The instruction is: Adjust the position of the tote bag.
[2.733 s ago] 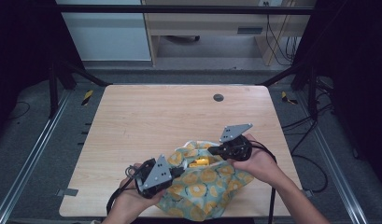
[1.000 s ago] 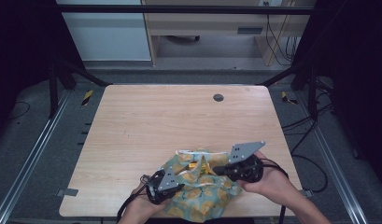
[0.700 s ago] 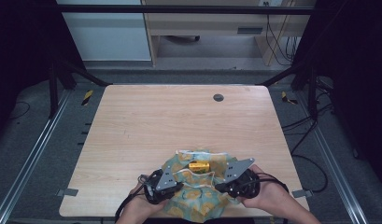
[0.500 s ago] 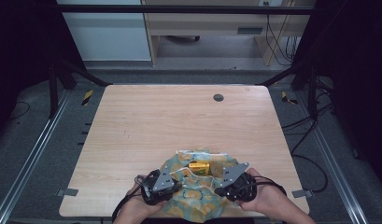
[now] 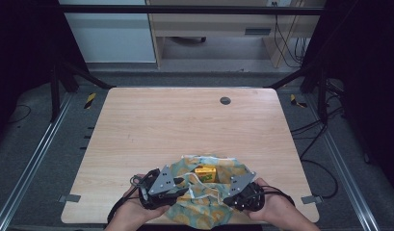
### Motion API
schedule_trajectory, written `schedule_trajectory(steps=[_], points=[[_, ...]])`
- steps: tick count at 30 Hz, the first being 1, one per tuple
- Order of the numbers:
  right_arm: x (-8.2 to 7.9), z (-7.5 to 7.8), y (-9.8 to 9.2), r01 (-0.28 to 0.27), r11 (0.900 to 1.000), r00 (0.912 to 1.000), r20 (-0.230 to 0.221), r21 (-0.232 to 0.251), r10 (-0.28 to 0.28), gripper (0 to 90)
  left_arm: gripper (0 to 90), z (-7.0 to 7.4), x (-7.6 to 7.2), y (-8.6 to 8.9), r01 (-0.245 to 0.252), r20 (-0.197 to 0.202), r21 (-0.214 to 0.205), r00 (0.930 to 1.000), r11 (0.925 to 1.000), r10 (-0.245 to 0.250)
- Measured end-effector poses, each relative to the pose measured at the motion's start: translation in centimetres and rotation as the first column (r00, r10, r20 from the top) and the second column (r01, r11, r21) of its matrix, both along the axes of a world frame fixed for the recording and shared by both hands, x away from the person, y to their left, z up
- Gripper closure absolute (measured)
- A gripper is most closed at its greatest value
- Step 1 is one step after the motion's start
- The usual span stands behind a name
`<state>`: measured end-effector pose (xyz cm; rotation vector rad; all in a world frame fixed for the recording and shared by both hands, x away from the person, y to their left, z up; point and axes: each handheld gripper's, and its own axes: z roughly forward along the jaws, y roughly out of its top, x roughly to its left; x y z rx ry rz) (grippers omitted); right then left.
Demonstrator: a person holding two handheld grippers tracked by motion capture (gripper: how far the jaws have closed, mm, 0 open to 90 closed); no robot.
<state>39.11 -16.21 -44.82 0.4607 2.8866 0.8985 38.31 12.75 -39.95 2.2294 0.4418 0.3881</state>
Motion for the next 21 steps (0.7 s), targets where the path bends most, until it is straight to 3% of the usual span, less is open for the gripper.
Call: schedule_trajectory(steps=[2, 5, 9, 11, 12, 15, 21], points=[[-0.1, -0.3, -0.1, -0.003, 1.0, 1.0, -0.005, -0.002, 0.003, 90.0, 64.9, 0.5, 0.3, -0.2, -0.005, 0.01, -0.009, 0.9999, 0.9999, 0.005], [-0.2, -0.8, -0.3, -0.005, 1.0, 0.9999, -0.012, -0.007, 0.005, 90.0, 65.1, 0.5, 1.0, -0.6, -0.017, 0.02, 0.013, 0.9997, 0.9998, 0.016], [-0.3, -1.0, -0.7, 0.013, 0.9999, 0.9998, -0.013, 0.006, -0.013, 90.0, 64.9, -1.6, 2.1, -1.2, -0.018, -0.026, 0.073, 0.9995, 0.9971, 0.02], [-0.3, -0.8, -1.0, 0.022, 0.9994, 0.9997, -0.011, 0.026, -0.022, 89.5, 64.8, -2.6, 2.2, -1.2, -0.022, -0.052, 0.073, 0.9983, 0.9971, 0.025], [-0.3, -0.8, -1.2, 0.024, 0.9991, 0.9997, -0.005, 0.035, -0.024, 87.5, 64.9, -3.2, 2.1, -1.2, -0.016, -0.071, 0.065, 0.9973, 0.9978, 0.021], [-0.5, 0.0, -1.7, 0.043, 0.9962, 0.9987, 0.024, 0.076, -0.045, 76.2, 65.3, -3.8, 1.6, -1.2, -0.004, -0.08, 0.058, 0.9968, 0.9983, 0.009], [0.0, 2.2, -2.2, 0.06, 0.9863, 0.991, 0.109, 0.154, -0.077, 57.0, 66.0, -5.0, 0.9, -1.6, 0.018, -0.082, 0.086, 0.9966, 0.9961, -0.011]])
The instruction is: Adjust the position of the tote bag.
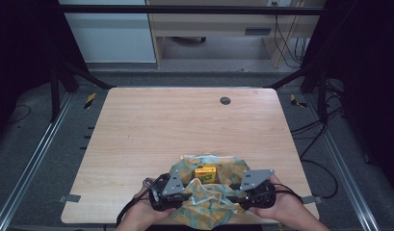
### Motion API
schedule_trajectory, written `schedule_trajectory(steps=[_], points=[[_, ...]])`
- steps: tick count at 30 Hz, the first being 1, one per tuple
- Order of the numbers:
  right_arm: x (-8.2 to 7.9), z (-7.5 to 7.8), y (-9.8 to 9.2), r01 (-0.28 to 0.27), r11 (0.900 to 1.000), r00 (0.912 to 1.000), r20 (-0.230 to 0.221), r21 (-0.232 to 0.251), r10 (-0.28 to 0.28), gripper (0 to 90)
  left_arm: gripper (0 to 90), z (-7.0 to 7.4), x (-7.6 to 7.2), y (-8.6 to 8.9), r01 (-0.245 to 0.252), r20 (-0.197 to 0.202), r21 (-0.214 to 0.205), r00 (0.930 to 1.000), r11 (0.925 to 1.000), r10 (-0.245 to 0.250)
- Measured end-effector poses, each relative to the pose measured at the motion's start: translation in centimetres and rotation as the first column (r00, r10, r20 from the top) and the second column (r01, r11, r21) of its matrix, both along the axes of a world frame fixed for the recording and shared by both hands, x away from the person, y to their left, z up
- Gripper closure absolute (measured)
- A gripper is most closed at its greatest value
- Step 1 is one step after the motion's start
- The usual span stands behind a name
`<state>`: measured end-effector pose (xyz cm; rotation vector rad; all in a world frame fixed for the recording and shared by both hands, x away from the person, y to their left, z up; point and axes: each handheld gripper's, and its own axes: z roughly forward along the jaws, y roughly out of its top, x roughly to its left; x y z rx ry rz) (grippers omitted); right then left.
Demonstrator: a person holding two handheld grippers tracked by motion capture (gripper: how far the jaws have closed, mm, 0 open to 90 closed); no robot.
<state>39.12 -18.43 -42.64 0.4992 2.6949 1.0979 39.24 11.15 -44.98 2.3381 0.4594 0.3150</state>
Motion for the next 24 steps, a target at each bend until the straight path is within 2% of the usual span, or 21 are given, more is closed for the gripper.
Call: schedule_trajectory(steps=[2, 6, 8, 13, 16, 19, 21, 22, 24], points=[[0.4, 0.9, 0.0, 0.012, 0.9998, 0.9996, 0.026, 0.017, -0.013, 53.2, 68.2, -0.5, 0.1, -0.1, 0.009, -0.005, 0.009, 0.9999, 0.9999, -0.009], [1.5, 2.3, 0.1, 0.044, 0.9985, 0.9956, 0.082, 0.034, -0.046, 43.6, 80.5, -1.1, 0.0, -0.3, 0.028, -0.011, 0.033, 0.9996, 0.9991, -0.028], [2.4, 3.1, 0.2, 0.056, 0.9978, 0.993, 0.102, 0.036, -0.059, 40.5, 85.8, -1.2, -0.1, -0.3, 0.034, -0.021, 0.031, 0.9992, 0.9989, -0.033], [4.5, 4.0, 0.8, 0.099, 0.9951, 0.9827, 0.158, 0.002, -0.098, 31.2, 89.5, -1.0, -0.6, 0.0, 0.053, -0.034, 0.063, 0.9981, 0.9966, -0.051], [5.9, 3.7, 1.3, 0.108, 0.9938, 0.9833, 0.149, -0.025, -0.104, 29.5, 89.7, -1.0, -1.2, 0.4, 0.067, -0.037, 0.077, 0.9972, 0.9948, -0.065], [7.2, 2.9, 1.7, 0.115, 0.992, 0.9868, 0.121, -0.052, -0.108, 35.6, 89.8, -1.1, -1.7, 0.7, 0.078, -0.038, 0.081, 0.9964, 0.9937, -0.075], [7.8, 2.3, 1.9, 0.102, 0.9925, 0.9909, 0.095, -0.067, -0.095, 49.4, 89.8, -1.2, -1.9, 0.7, 0.086, -0.034, 0.091, 0.996, 0.9922, -0.083], [8.2, 2.0, 2.1, 0.093, 0.9928, 0.9938, 0.068, -0.076, -0.088, 61.7, 89.8, -1.3, -2.0, 0.7, 0.088, -0.033, 0.092, 0.9958, 0.9918, -0.085], [8.6, 1.9, 2.3, 0.09, 0.9935, 0.9952, 0.047, -0.071, -0.087, 75.6, 89.9, -1.3, -2.0, 0.7, 0.093, -0.031, 0.099, 0.9955, 0.9908, -0.09]])
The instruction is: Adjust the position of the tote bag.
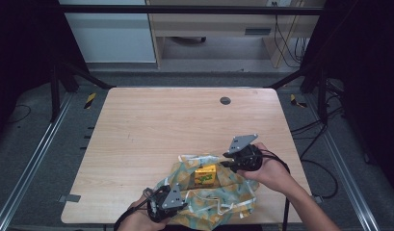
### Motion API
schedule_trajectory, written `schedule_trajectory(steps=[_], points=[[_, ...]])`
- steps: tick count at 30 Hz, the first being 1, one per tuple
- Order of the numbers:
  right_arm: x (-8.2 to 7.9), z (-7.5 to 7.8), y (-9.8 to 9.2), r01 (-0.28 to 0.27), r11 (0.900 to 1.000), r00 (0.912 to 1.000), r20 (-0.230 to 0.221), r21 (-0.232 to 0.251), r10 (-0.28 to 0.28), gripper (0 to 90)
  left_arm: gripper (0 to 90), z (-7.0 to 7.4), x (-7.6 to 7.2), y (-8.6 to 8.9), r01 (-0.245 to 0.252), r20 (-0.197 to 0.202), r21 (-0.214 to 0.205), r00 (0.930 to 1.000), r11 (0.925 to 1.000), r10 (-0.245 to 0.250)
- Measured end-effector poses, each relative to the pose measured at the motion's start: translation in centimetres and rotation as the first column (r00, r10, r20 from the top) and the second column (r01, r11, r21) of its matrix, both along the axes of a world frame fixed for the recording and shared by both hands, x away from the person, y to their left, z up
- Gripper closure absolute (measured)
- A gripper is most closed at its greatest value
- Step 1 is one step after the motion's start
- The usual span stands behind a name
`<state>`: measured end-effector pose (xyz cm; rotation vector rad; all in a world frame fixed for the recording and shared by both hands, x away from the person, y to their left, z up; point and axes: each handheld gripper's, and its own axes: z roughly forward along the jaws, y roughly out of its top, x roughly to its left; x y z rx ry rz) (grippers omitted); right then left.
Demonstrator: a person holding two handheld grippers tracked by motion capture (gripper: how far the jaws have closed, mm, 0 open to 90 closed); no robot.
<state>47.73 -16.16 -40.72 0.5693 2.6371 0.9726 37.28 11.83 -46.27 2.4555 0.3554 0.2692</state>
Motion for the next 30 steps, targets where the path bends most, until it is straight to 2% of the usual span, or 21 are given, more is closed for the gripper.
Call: schedule_trajectory(steps=[2, 3, 7, 10, 13, 17, 22, 24, 25, 26, 30], points=[[0.6, 0.3, 0.1, 0.02, 0.9994, 0.9996, -0.018, 0.029, -0.02, 86.2, 90.0, 0.1, 0.1, 0.0, 0.0, 0.002, -0.001, 1.0, 1.0, 0.0], [0.9, 0.4, 0.2, 0.026, 0.9988, 0.9995, -0.016, 0.042, -0.026, 88.8, 90.0, 0.2, 0.2, 0.1, -0.001, 0.003, -0.004, 1.0, 1.0, 0.001], [2.3, 2.0, 0.4, 0.067, 0.9932, 0.9976, 0.008, 0.095, -0.069, 89.9, 90.0, 1.0, 0.4, 0.4, -0.013, 0.02, -0.016, 0.9997, 0.9998, 0.013], [3.4, 3.3, 0.3, 0.106, 0.9843, 0.9932, 0.032, 0.141, -0.112, 89.9, 90.0, 1.7, 0.6, 0.6, -0.029, 0.041, -0.031, 0.9987, 0.9991, 0.03], [4.8, 3.6, 0.1, 0.148, 0.9756, 0.9878, 0.024, 0.163, -0.154, 89.9, 90.0, 1.8, 0.8, 0.6, -0.033, 0.047, -0.038, 0.9983, 0.9987, 0.035], [6.6, 1.1, 0.0, 0.213, 0.971, 0.9769, -0.033, 0.108, -0.211, 89.9, 90.0, 0.7, 0.7, 0.2, -0.016, 0.041, -0.001, 0.999, 0.9999, 0.016], [8.0, -2.3, -0.7, 0.263, 0.9627, 0.9611, -0.103, 0.062, -0.256, 89.9, 90.0, -0.5, 0.6, 0.3, -0.022, 0.039, 0.025, 0.999, 0.9995, 0.021], [8.4, -3.2, -1.1, 0.277, 0.959, 0.9552, -0.124, 0.059, -0.268, 89.9, 90.0, -0.9, 0.5, 0.4, -0.016, 0.026, 0.03, 0.9996, 0.9994, 0.015], [8.5, -3.5, -1.2, 0.293, 0.9546, 0.9495, -0.134, 0.054, -0.284, 89.9, 90.0, -1.1, 0.5, 0.3, -0.01, 0.021, 0.027, 0.9997, 0.9996, 0.009], [8.8, -3.9, -1.4, 0.294, 0.9544, 0.9493, -0.132, 0.052, -0.285, 89.9, 90.0, -1.2, 0.5, 0.3, -0.011, 0.021, 0.027, 0.9997, 0.9996, 0.01], [9.4, -4.5, -1.8, 0.323, 0.9447, 0.9385, -0.148, 0.056, -0.312, 89.9, 90.0, -1.4, 0.4, 0.3, -0.008, 0.02, 0.025, 0.9998, 0.9997, 0.007]])
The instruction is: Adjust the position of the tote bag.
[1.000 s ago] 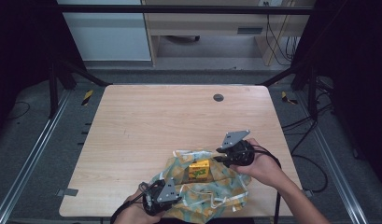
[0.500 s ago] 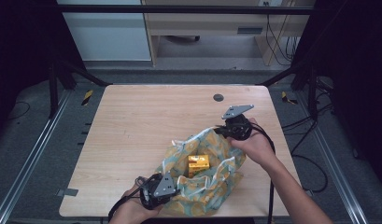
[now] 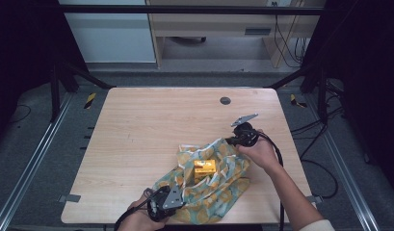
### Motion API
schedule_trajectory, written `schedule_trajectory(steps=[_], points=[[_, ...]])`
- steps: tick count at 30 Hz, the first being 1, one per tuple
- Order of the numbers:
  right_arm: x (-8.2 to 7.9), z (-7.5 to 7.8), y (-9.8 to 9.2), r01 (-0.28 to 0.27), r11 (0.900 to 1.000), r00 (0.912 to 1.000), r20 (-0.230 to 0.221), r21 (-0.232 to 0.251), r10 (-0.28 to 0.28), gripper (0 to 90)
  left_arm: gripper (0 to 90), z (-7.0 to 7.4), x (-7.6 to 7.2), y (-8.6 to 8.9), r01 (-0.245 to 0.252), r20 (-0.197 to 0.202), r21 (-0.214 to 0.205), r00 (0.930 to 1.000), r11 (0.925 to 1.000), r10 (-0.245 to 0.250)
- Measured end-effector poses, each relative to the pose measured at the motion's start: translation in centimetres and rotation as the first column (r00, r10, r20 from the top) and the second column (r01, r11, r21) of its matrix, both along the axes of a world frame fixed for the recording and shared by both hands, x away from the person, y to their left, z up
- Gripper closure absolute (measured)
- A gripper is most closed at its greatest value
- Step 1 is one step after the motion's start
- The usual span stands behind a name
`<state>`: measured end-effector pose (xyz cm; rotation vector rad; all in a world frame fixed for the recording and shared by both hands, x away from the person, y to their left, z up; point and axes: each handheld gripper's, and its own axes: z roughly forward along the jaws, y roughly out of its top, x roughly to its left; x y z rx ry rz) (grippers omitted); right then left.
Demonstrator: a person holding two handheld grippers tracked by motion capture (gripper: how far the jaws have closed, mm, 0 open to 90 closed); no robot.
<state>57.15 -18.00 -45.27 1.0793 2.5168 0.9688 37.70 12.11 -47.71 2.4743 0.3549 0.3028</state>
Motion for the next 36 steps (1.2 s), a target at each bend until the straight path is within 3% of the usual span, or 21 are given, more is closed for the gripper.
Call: schedule_trajectory(steps=[8, 16, 27, 30, 31, 33, 36], points=[[0.5, -0.7, 0.0, 0.016, 0.9996, 0.9998, -0.009, -0.023, -0.016, 89.9, 90.0, -0.5, -0.2, -0.2, 0.015, -0.021, -0.015, 0.9997, 0.9998, -0.015], [0.6, -1.6, 0.0, 0.012, 0.9977, 0.9998, -0.013, -0.067, -0.013, 89.9, 90.0, -0.6, -0.3, -0.1, -0.002, -0.017, -0.019, 0.9999, 0.9998, 0.001], [0.6, -2.1, -0.1, 0.017, 0.9975, 0.9997, -0.015, -0.068, -0.018, 88.4, 89.8, -0.8, -0.4, -0.1, -0.006, -0.02, -0.025, 0.9998, 0.9997, 0.005], [0.4, -1.7, -0.2, 0.023, 0.998, 0.9997, -0.003, -0.059, -0.023, 74.6, 83.6, -0.7, -0.3, 0.1, -0.013, -0.018, -0.035, 0.9998, 0.9993, 0.012], [0.3, -1.4, -0.2, 0.022, 0.9982, 0.9997, 0.009, -0.056, -0.022, 68.0, 80.8, -0.7, -0.3, 0.0, 0.001, -0.03, -0.057, 0.9996, 0.9983, -0.003], [-0.2, -0.7, -0.3, 0.02, 0.9985, 0.9994, 0.031, -0.052, -0.018, 54.1, 71.9, -0.4, -0.4, 0.1, -0.03, 0.002, -0.068, 0.9995, 0.9972, 0.03], [-1.1, 0.7, -0.5, 0.01, 0.9996, 0.9963, 0.086, -0.025, -0.008, 41.4, 64.8, 0.2, -0.4, 0.2, -0.037, 0.018, -0.085, 0.9991, 0.9957, 0.039]])
